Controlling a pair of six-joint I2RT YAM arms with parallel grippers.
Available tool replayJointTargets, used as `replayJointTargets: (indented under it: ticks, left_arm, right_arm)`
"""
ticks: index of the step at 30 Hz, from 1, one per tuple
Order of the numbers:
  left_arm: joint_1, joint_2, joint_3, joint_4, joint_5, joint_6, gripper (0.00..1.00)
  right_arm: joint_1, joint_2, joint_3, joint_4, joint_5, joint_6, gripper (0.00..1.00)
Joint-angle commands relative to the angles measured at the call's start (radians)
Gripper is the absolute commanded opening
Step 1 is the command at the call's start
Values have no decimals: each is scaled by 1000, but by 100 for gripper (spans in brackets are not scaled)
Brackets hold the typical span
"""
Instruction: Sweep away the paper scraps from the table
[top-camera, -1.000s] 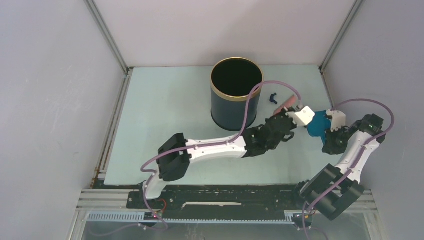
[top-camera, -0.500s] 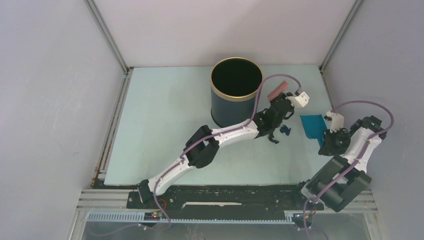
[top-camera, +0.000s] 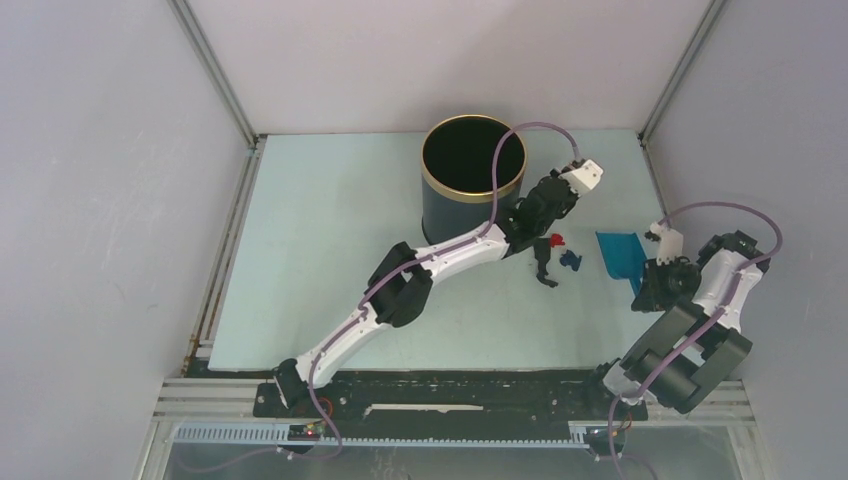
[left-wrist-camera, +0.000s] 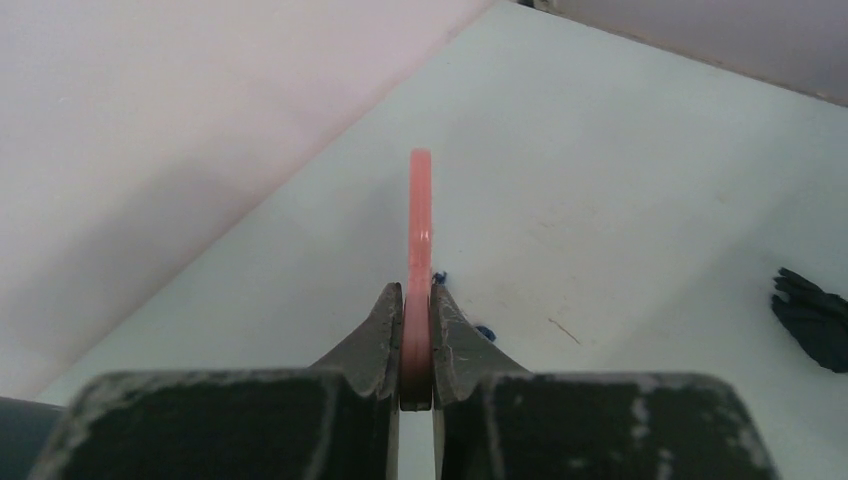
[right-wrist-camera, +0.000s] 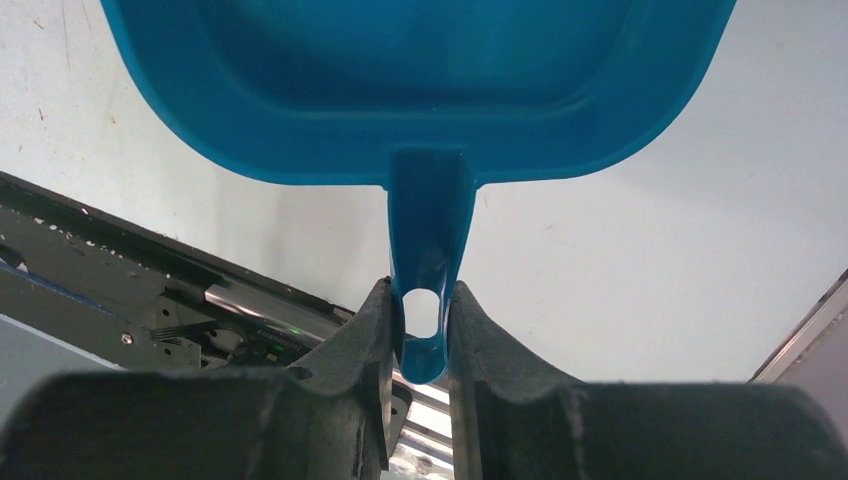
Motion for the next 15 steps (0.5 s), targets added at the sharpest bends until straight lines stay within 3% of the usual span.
replayJointTargets:
  ticks: [1, 10, 15]
  left_arm:
    - [-11, -36, 21, -20, 40, -59, 0]
    - [-13, -129, -123, -34, 63, -129, 0]
    - [-41, -285, -367, 35, 86, -168, 0]
  right_arm:
    - [14, -11, 2, -3, -28, 22, 0]
    - [31, -43, 2, -9, -22, 33, 0]
    - [32, -68, 2, -14, -6, 29, 0]
